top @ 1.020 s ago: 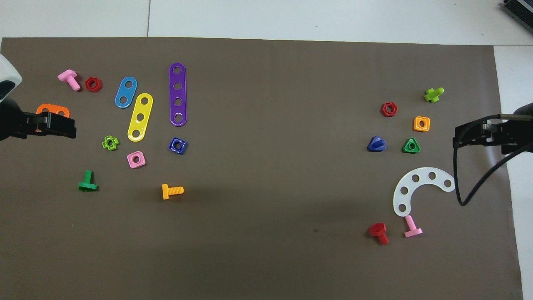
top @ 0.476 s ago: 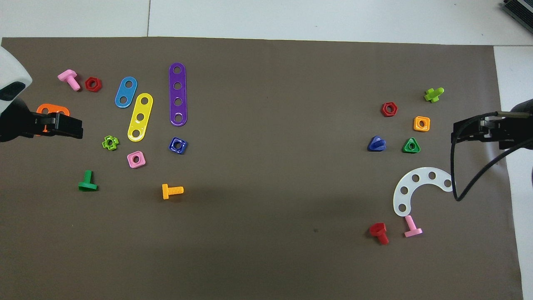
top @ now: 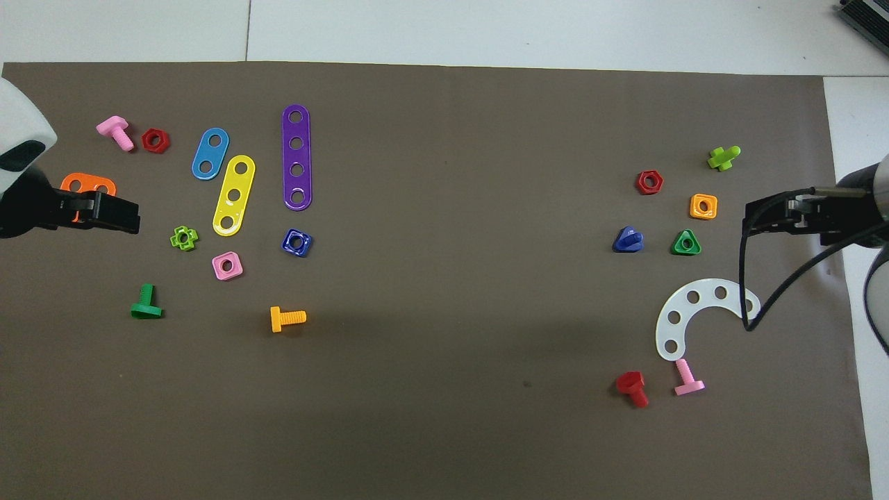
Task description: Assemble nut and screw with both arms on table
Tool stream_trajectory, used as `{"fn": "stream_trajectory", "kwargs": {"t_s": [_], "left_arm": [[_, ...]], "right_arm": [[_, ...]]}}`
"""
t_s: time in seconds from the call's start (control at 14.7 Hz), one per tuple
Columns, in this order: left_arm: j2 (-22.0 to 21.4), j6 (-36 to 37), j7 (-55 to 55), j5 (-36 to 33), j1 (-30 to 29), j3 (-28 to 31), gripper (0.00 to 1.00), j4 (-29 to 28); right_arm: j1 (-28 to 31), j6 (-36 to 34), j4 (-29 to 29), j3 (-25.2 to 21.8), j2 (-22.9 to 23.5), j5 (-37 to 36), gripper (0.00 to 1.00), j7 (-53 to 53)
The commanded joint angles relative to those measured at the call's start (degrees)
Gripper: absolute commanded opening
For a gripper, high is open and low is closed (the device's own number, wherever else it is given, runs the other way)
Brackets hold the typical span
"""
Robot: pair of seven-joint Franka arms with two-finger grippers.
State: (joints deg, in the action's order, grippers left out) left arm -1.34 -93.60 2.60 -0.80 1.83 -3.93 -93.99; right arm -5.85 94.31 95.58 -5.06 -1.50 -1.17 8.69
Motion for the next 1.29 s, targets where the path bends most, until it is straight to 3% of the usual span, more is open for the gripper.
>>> {"fn": "stream_trajectory", "kwargs": {"t_s": [0.0,0.14,0.82,0.95,1.22], "left_arm": [[-2.88,-0.28,7.84,-0.34,-0.33,0.15,1.0,-3.83],[-2.71,1.05,7.33,-0.34,-0.51,0.33,1.0,-3.05],[-2.18,-5.8,-1.37,2.2,1.16,0.15,0.99,-6.11],[-0.17,-7.38,-1.46,2.3,1.69,0.15,0.99,-6.29],[5.89,-14.22,-2.17,2.3,3.62,0.15,0.98,-6.12]], "right_arm": [[0.23,6.83,6.62,0.32,-1.58,0.56,1.0,-2.01],[0.05,12.19,9.43,0.41,0.87,0.91,1.0,-3.24],[-3.02,37.51,22.27,0.41,11.25,2.67,0.99,-14.58],[-3.11,39.81,23.77,0.49,12.05,2.75,0.92,-16.24],[-3.2,41.83,24.21,0.49,13.54,4.07,0.63,-17.57]]}}
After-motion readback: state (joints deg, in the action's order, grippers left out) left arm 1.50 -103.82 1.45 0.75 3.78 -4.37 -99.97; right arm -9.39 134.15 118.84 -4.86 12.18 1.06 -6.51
